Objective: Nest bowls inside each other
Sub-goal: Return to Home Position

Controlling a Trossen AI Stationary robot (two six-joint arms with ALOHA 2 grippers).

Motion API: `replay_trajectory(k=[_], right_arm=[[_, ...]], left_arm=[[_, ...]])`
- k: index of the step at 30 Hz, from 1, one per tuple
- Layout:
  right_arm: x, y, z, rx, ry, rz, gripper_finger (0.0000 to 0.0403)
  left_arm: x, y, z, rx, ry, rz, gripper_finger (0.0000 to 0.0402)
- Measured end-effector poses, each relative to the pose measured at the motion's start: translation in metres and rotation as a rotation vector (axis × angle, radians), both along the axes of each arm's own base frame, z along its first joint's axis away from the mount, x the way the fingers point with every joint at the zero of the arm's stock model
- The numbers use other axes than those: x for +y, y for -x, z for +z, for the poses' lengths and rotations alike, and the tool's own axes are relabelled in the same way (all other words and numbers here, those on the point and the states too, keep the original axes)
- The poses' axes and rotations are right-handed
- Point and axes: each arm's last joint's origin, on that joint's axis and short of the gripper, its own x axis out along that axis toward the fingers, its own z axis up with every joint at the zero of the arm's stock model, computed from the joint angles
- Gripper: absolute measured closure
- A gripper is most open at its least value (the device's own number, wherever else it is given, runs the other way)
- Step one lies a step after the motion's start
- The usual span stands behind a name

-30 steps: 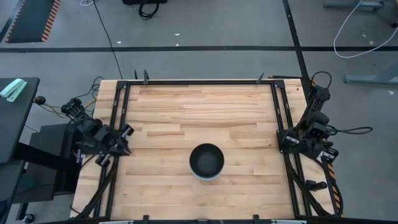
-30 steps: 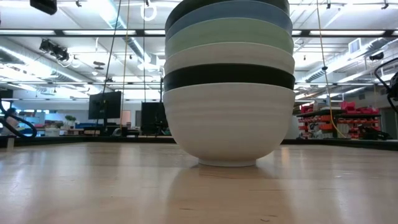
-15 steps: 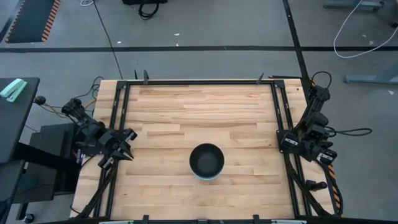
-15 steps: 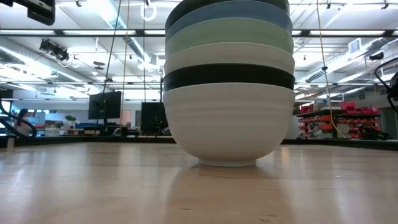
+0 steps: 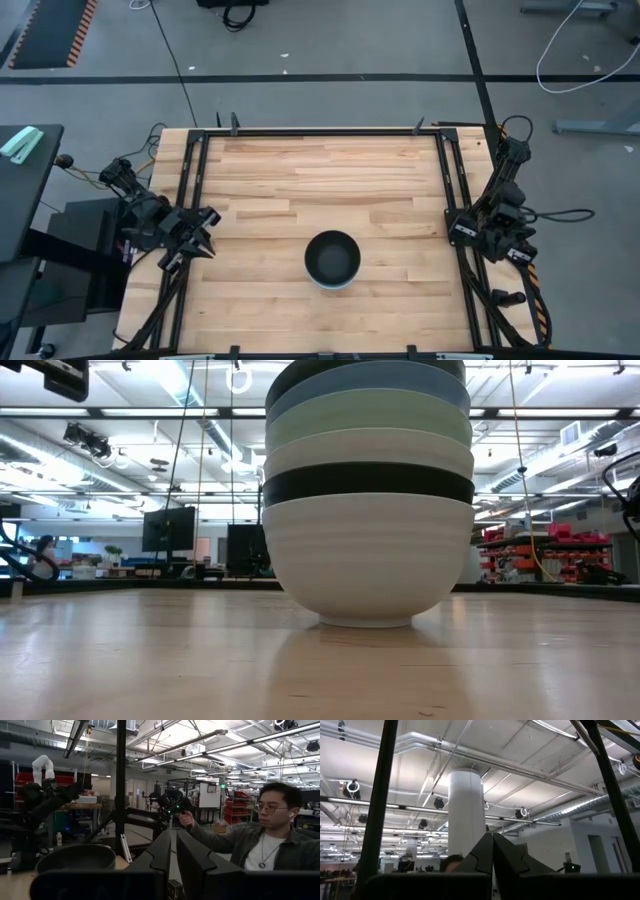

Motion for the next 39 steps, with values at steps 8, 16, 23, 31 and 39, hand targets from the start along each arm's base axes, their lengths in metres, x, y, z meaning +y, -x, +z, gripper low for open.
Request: replay_trajectory(k=[8,16,23,31,39], right_arm=[[0.001,0.0,-0.002,0.002,0.013,-0.004,0.0385],[0.003,-0.004,-0.007,0.058,0.061,-0.04,0.0385],[0.003,-0.006,-0.01,0.083,0.08,-0.128,0.0385],[0.001,-0.009,-0.01,0.079,0.081,-0.175,0.0385],[-0.002,-0.015,-0.011,0.106,0.083,-0.225,0.0385]], left_arm=[[0.0,0.0,-0.002,0.017,-0.014,0.0,0.0366],[-0.001,-0.001,-0.006,0.048,-0.041,0.001,0.0359],[-0.001,-0.002,-0.009,0.066,-0.077,0.037,0.0368],[0.0,-0.003,-0.008,0.039,-0.11,0.07,0.0361],[0.002,0.003,0.009,-0.178,-0.1,0.074,0.0362]])
